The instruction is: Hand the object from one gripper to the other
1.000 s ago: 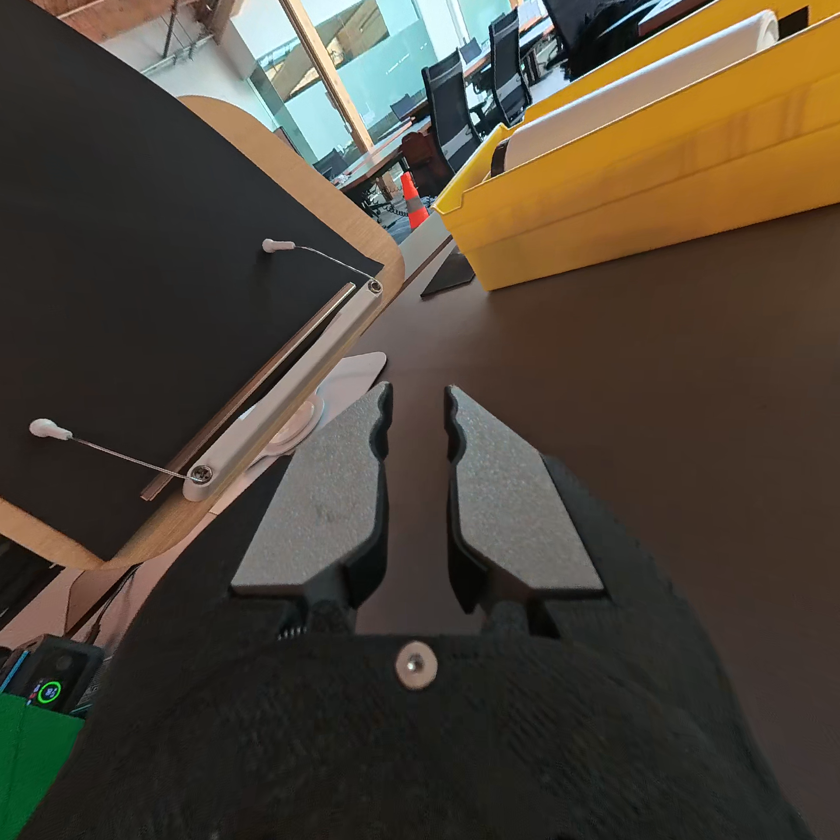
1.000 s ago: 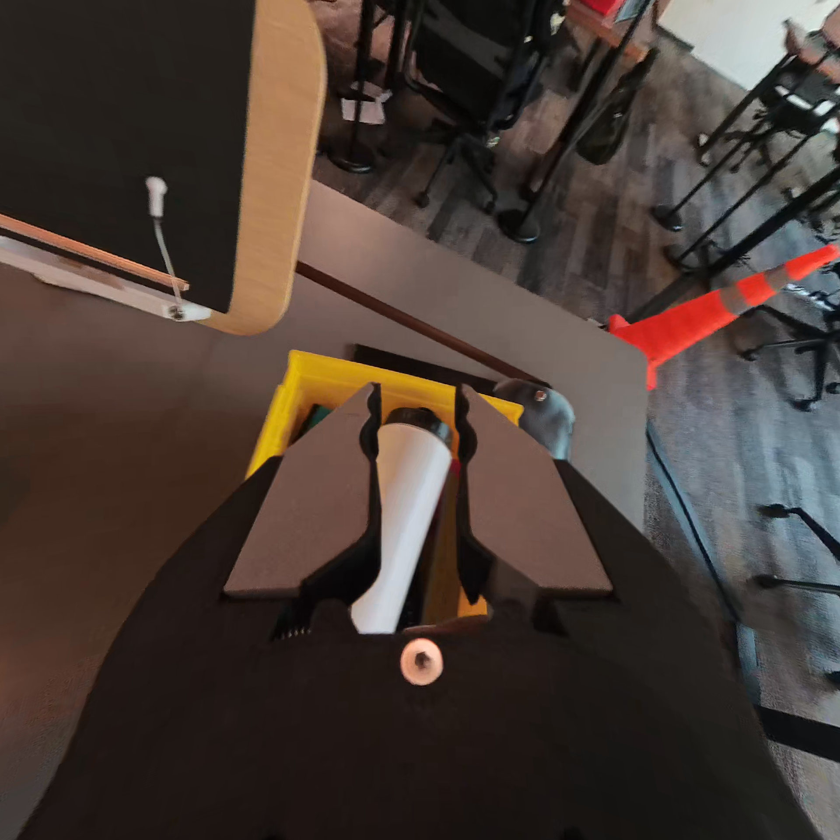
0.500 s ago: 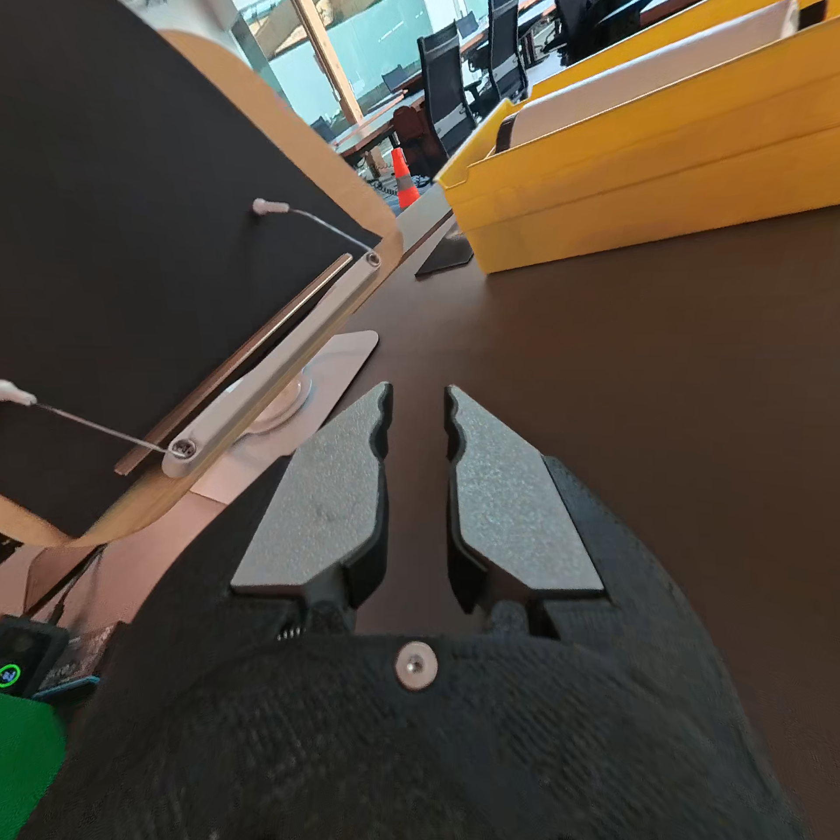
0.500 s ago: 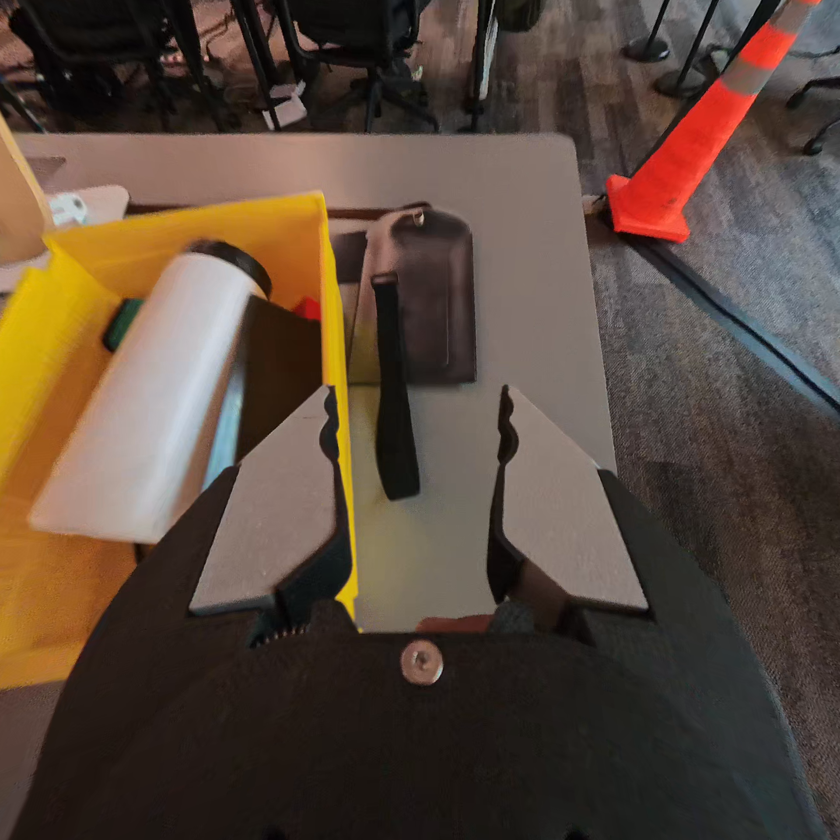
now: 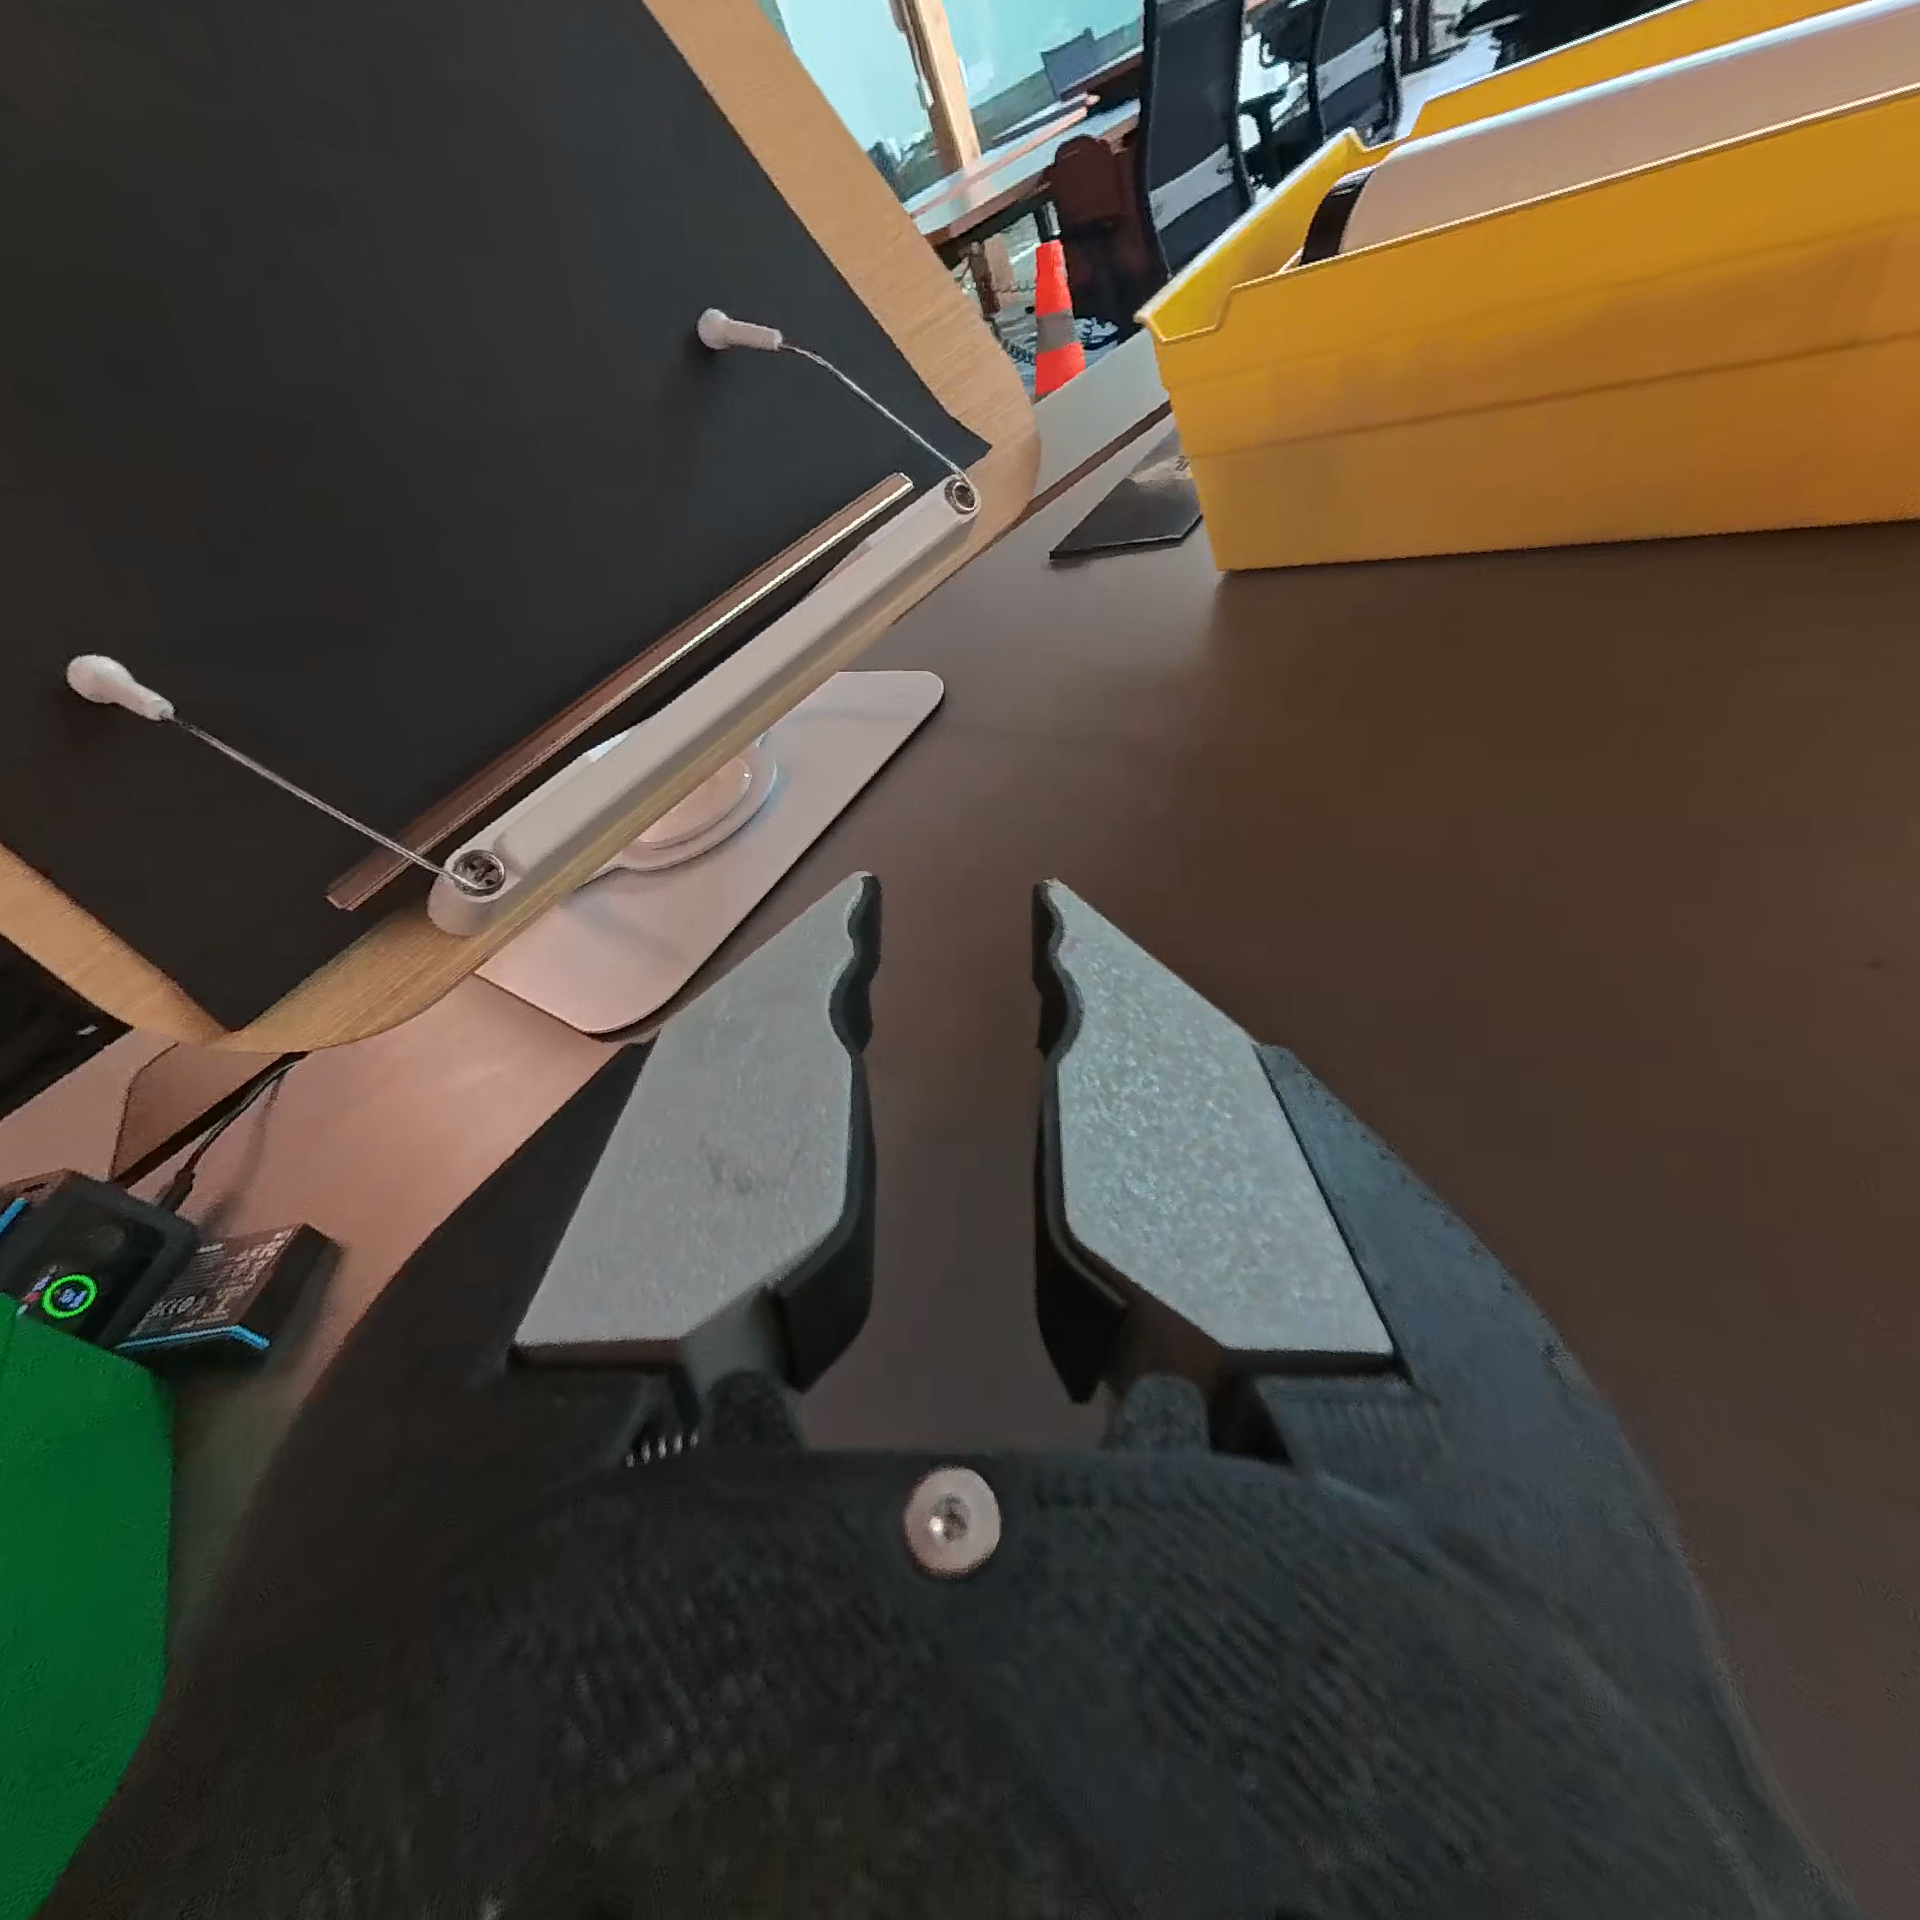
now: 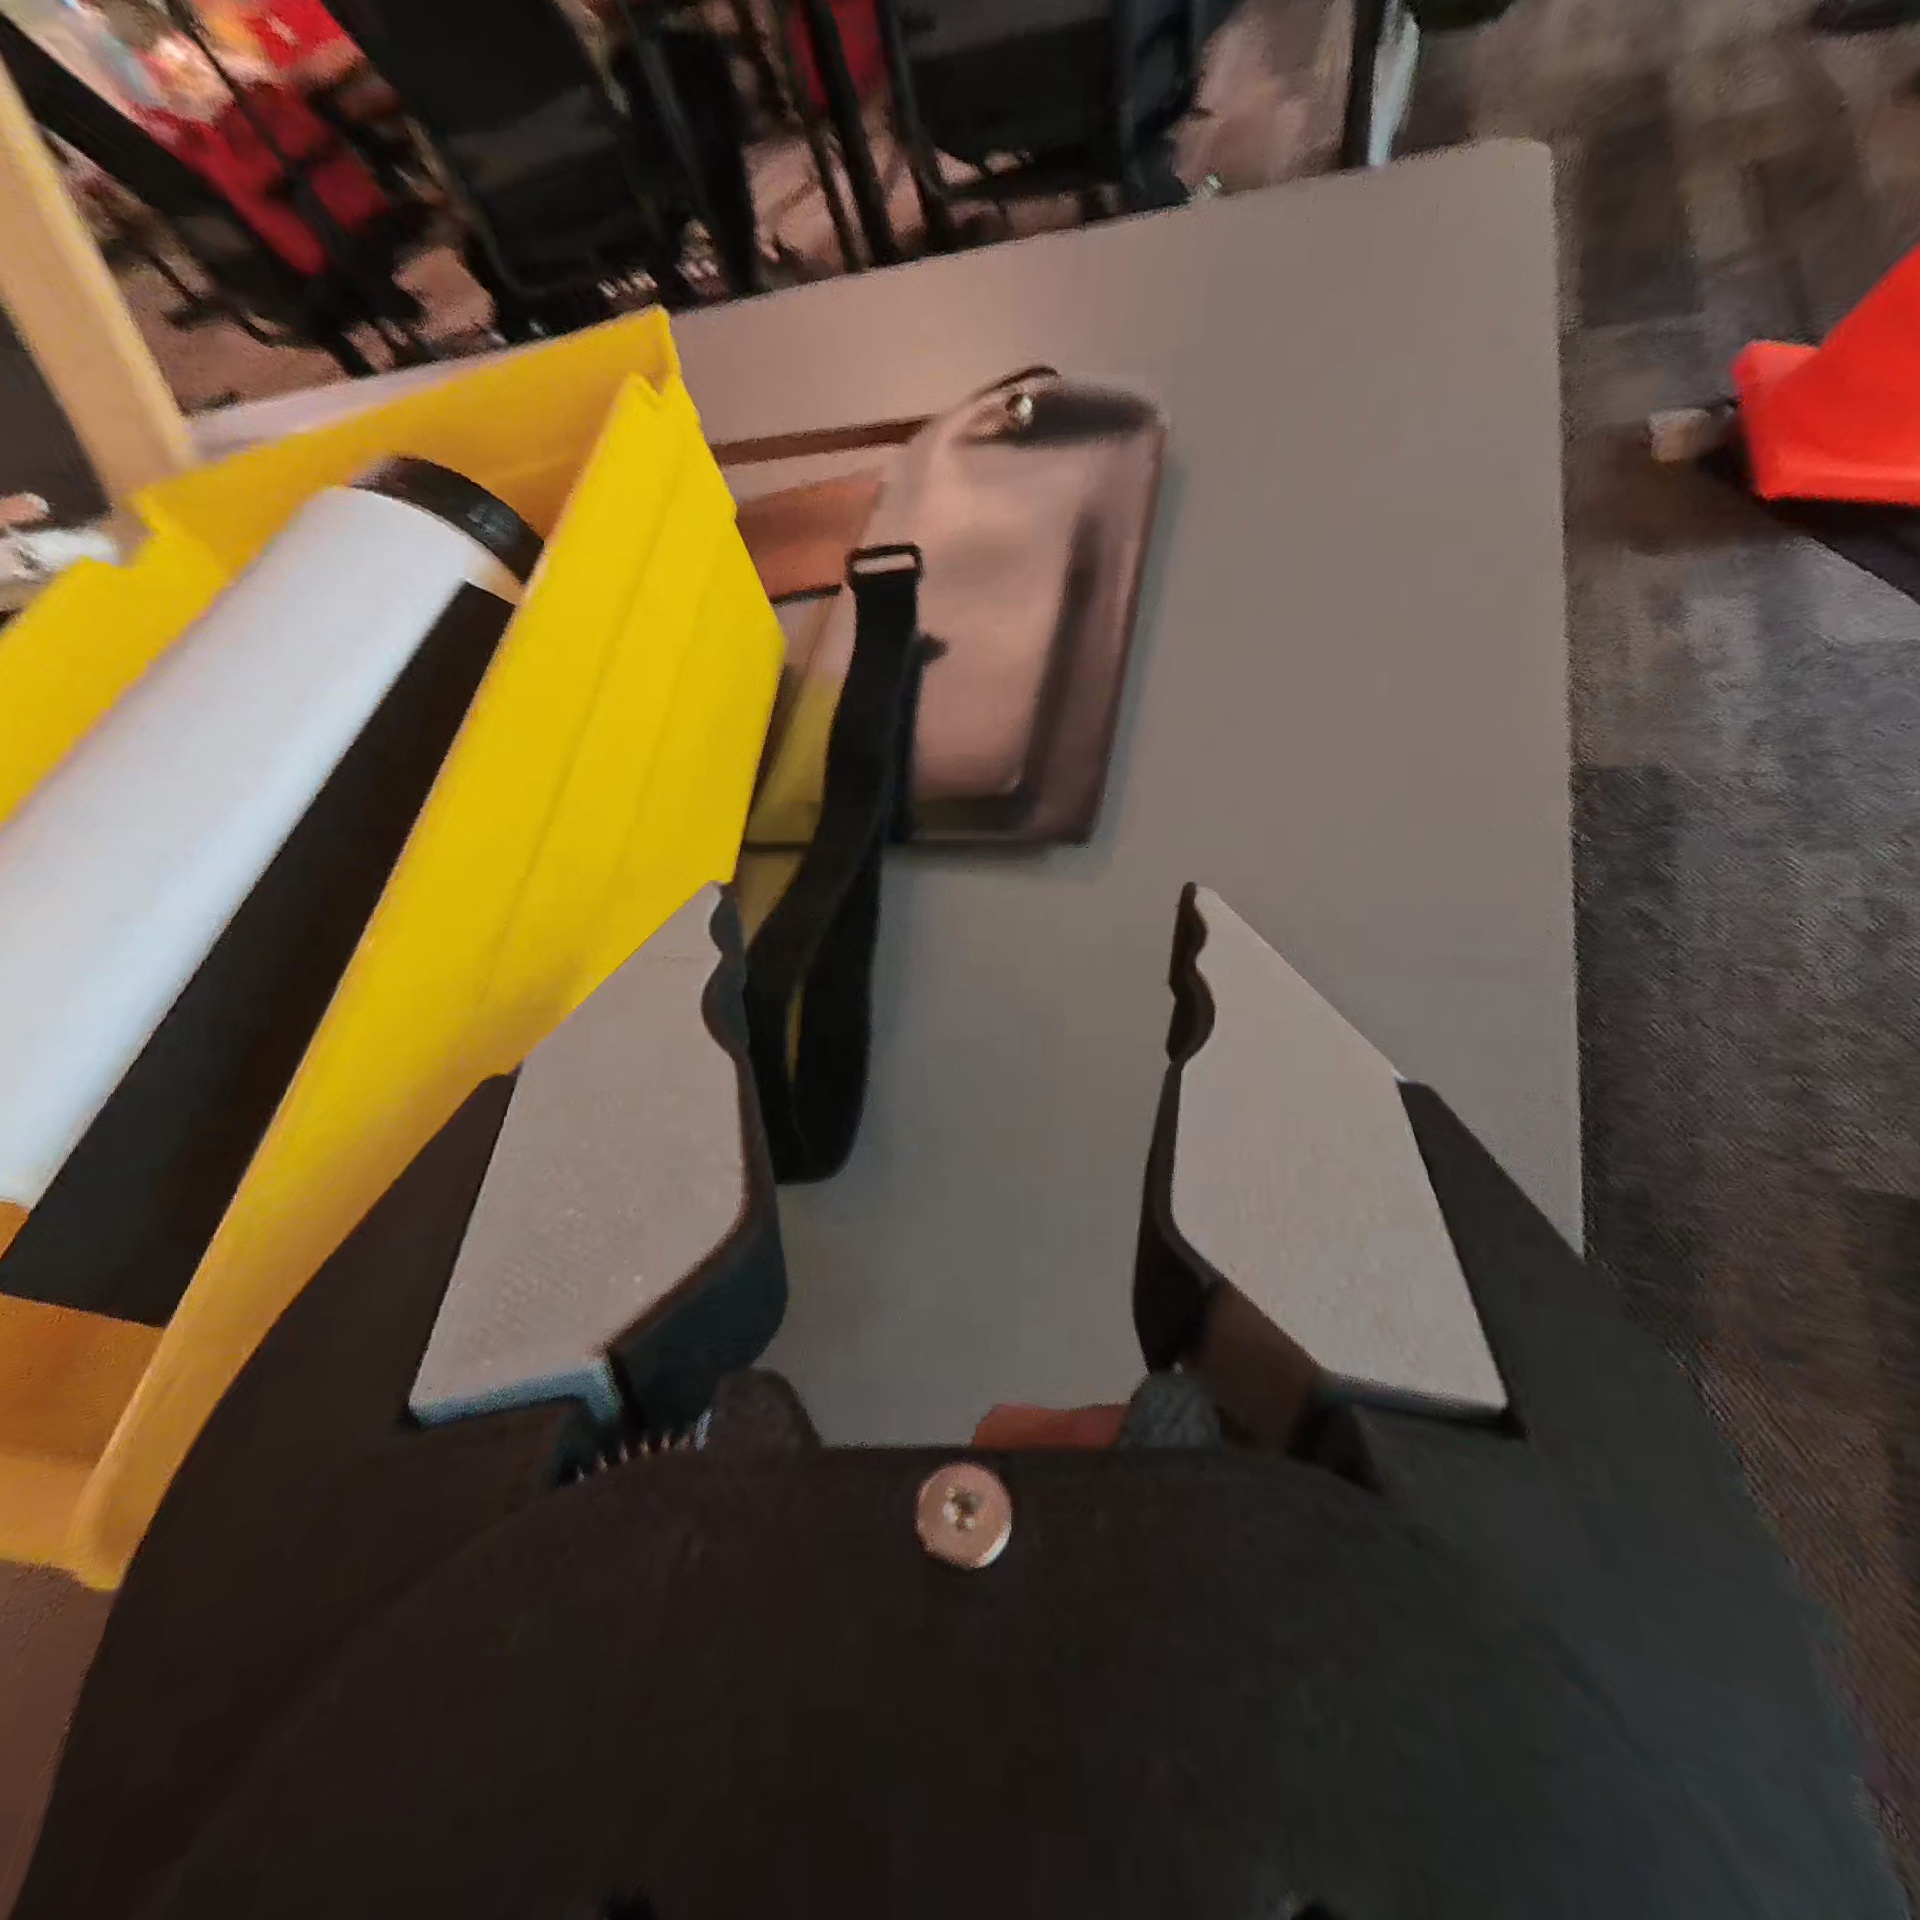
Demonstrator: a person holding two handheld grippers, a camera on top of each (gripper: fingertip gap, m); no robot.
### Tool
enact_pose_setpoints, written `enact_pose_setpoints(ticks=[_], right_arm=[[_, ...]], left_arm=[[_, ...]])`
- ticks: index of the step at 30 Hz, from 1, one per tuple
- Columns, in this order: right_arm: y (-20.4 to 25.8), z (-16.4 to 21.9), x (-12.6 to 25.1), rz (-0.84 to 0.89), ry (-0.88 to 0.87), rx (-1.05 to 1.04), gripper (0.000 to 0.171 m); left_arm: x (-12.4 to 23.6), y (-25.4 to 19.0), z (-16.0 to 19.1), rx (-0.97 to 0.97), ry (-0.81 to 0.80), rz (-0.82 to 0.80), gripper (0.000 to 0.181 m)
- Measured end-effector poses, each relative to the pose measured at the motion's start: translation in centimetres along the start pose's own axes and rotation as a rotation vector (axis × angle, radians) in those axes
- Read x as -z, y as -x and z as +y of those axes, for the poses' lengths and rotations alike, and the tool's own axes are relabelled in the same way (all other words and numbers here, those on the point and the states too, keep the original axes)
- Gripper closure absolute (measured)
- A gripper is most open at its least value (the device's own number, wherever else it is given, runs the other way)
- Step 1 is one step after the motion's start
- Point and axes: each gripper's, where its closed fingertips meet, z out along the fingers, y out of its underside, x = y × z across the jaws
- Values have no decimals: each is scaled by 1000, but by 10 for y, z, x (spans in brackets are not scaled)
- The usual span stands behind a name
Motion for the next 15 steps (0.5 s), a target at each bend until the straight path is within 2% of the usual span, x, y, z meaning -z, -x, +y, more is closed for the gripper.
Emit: enact_pose_setpoints(ticks=[3, 7, 8, 9, 11, 13, 15], right_arm=[[-2, 10, -13, 0, 68, 25, 85], [29, 27, -38, -130, 174, 49, 86], [42, 37, -43, -178, 232, 60, 96], [48, 46, -47, -189, 286, 86, 117], [52, 52, -51, -165, 324, 162, 139], [48, 52, -53, -108, 328, 215, 150], [39, 52, -49, -50, 350, 267, 152]], left_arm=[[-2, -2, -2, 7, 6, -21, 156], [-11, -13, -8, 13, 6, -20, 157], [-13, -17, -8, 5, 18, -12, 157], [-16, -21, -7, -10, 33, -4, 157], [-22, -29, -5, -46, 62, 8, 157], [-26, -35, -5, -61, 77, 21, 157], [-28, -37, -5, -54, 81, 28, 158]])
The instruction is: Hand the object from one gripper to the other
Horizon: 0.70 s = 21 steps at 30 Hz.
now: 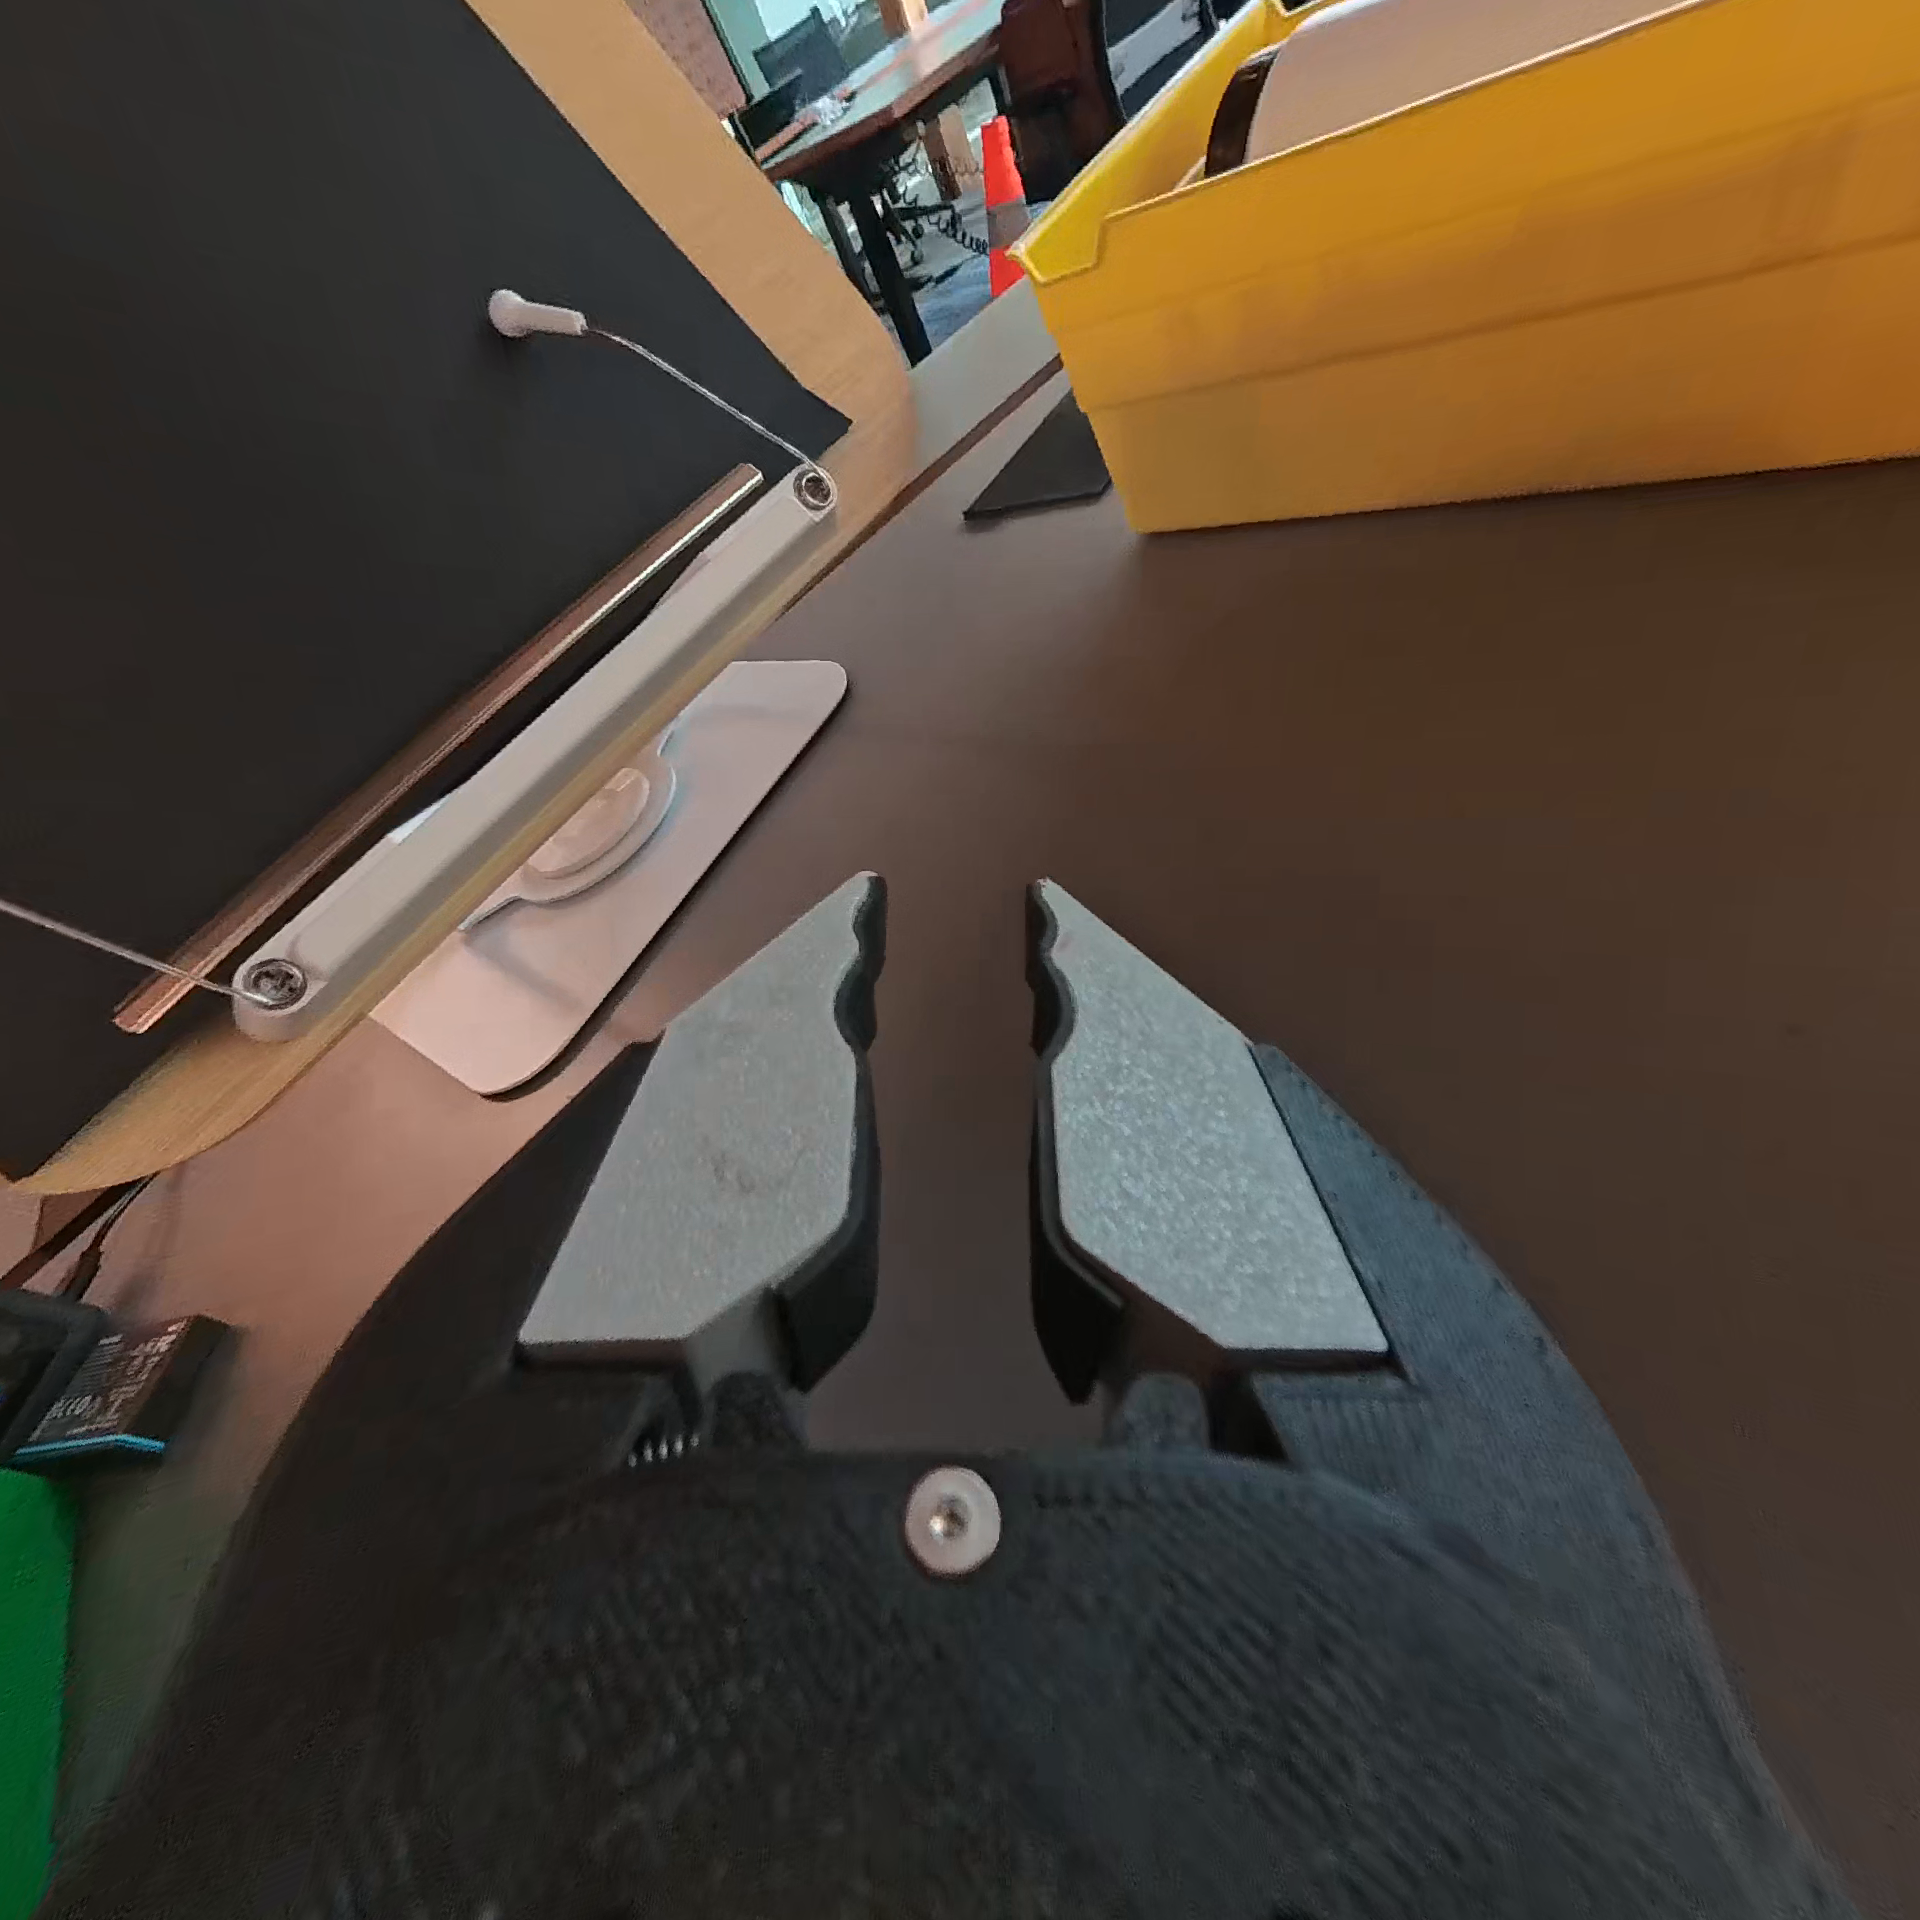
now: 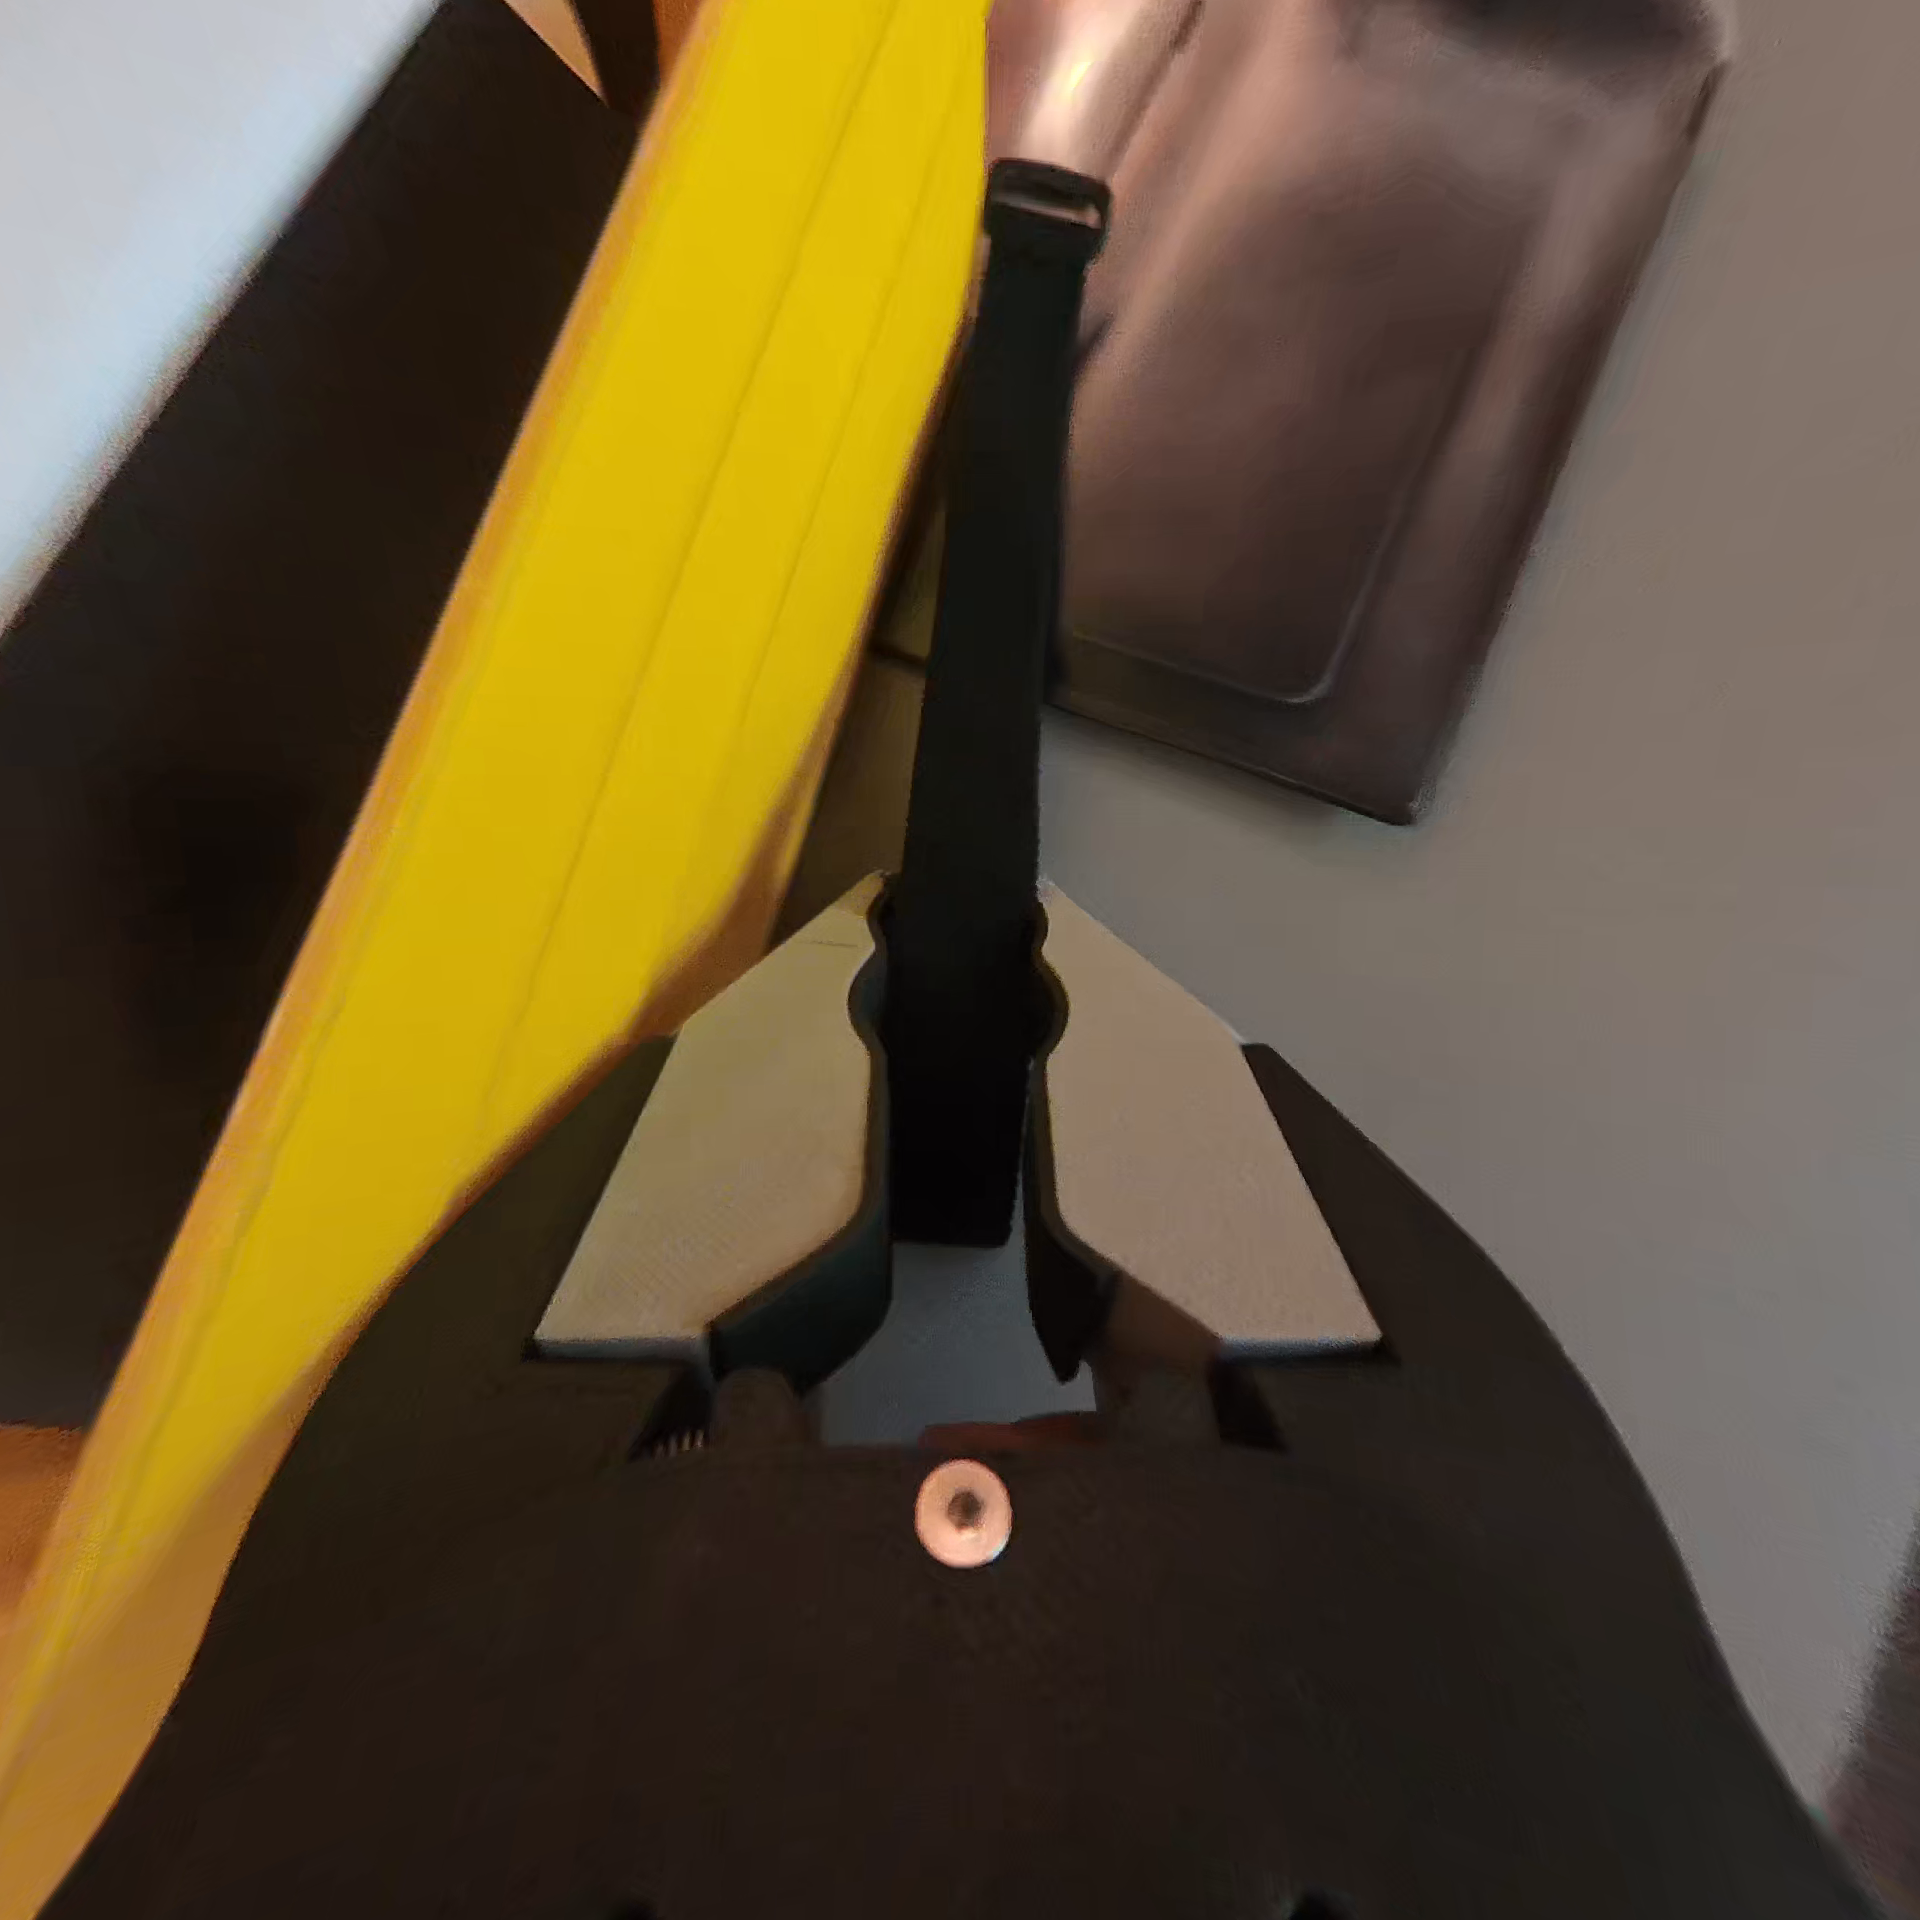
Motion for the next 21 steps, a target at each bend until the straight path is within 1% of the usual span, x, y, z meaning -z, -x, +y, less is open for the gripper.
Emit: enact_pose_setpoints(ticks=[1, 2, 4, 6, 9, 11, 14, 15, 17, 19, 21], right_arm=[[-5, -1, 5, 29, -7, 18, 153], [-7, -7, 13, 29, -58, 6, 154], [-12, -23, 34, -11, -194, -87, 158], [-31, -31, 58, 24, -307, -151, 159], [-68, -23, 89, 197, -391, -192, 159], [-88, -23, 118, 307, -510, -240, 159], [-124, -7, 173, 664, -625, -247, 157], [-129, -2, 188, 744, -645, -242, 158], [-129, 2, 211, 831, -710, -233, 159], [-126, 7, 229, 912, -761, -228, 158], [-114, 6, 245, 976, -831, -197, 158]], left_arm=[[0, 0, 0, 9, -2, 3, 158], [0, 1, -1, 18, -7, 6, 159], [3, 3, -3, 38, -27, 4, 160], [5, 5, -6, 55, -51, 3, 160], [9, 5, -9, 80, -81, 15, 160], [11, 6, -10, 92, -98, 24, 161], [12, -2, -12, 65, -118, 65, 167], [11, -6, -12, 36, -115, 79, 167], [8, -18, -13, -21, -112, 130, 161], [7, -24, -16, -29, -127, 167, 162], [8, -29, -21, -18, -160, 213, 163]])
